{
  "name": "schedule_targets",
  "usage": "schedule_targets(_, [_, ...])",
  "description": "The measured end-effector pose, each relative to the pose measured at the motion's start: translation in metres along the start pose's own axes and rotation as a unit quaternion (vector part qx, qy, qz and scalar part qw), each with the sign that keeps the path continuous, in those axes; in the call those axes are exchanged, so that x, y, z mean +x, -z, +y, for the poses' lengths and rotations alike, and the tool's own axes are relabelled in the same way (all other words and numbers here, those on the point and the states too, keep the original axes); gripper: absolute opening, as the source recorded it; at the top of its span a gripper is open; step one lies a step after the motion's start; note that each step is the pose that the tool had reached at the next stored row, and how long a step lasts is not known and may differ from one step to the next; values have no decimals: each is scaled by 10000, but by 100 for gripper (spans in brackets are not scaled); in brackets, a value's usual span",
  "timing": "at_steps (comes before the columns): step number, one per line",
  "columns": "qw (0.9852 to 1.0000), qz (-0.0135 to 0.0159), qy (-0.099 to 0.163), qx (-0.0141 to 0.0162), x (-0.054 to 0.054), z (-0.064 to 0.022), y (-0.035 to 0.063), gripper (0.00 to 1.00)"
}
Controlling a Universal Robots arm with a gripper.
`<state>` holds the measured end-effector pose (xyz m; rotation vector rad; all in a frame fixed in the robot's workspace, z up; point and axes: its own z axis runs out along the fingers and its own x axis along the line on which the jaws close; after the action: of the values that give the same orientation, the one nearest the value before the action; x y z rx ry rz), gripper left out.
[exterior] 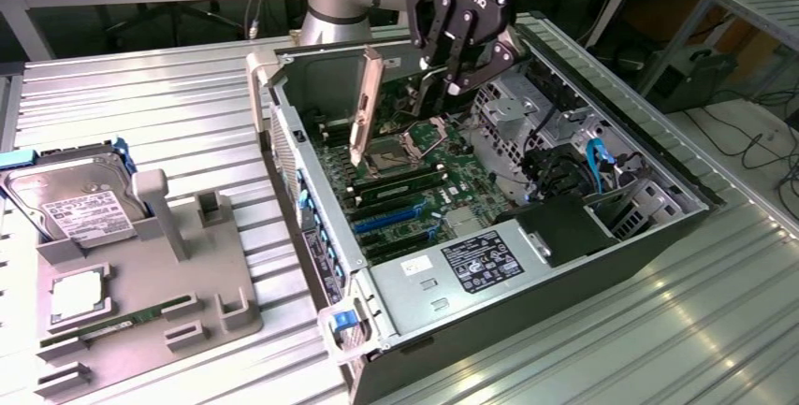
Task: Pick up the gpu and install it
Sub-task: 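Insert the gpu into the slot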
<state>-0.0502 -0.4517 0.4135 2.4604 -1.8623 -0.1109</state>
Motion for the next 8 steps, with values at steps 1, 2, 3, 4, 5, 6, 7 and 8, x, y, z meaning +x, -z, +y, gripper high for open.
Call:
schedule_targets(1, [10000, 1, 26, -5, 0, 0, -2, 27])
schedule_targets(2, [10000, 2, 54, -10, 0, 0, -4, 27])
schedule_targets(3, [10000, 4, 86, -15, 0, -1, -7, 27])
schedule_targets(4, [9999, 5, 115, -19, 0, -1, -9, 27])
schedule_targets(5, [9999, 8, 151, -21, 1, -1, -12, 27])
schedule_targets(6, [9998, 10, 187, -24, 2, -4, -13, 27])
schedule_targets(7, [9997, 12, 222, -27, 3, -7, -14, 27])
schedule_targets(8, [9997, 15, 258, -30, 3, -7, -16, 27])
